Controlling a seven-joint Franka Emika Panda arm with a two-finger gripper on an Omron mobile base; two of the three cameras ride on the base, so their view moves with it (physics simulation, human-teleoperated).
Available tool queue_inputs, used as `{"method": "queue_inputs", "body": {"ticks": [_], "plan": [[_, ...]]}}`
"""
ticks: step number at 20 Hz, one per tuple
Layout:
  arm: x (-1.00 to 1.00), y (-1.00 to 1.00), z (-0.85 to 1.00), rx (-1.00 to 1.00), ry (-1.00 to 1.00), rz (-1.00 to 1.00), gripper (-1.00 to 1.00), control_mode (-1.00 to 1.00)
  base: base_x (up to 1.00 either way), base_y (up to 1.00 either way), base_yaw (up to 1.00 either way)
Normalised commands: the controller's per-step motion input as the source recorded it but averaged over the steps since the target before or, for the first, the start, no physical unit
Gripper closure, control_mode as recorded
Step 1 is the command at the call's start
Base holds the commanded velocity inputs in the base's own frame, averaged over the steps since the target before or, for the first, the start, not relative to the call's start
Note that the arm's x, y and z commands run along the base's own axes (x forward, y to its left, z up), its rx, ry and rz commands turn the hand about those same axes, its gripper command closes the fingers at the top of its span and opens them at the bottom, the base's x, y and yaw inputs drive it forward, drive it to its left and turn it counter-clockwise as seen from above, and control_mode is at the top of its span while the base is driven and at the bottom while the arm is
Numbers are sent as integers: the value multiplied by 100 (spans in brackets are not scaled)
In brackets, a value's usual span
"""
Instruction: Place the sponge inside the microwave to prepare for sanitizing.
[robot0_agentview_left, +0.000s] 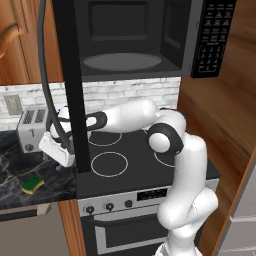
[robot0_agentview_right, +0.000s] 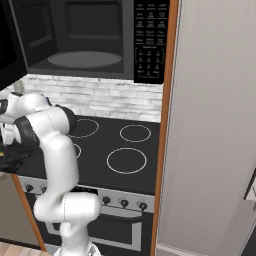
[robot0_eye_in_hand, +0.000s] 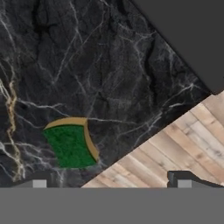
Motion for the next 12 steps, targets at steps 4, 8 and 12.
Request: {"method": "queue_inputs", "body": {"ticks": [4, 8, 12], "plan": [[21, 0, -20, 0, 12, 0, -100, -100, 0, 0, 0], [6, 2, -16, 0, 2, 0, -100, -100, 0, 0, 0], [10, 8, -11, -6, 0, 0, -100, -100, 0, 0, 0]]}}
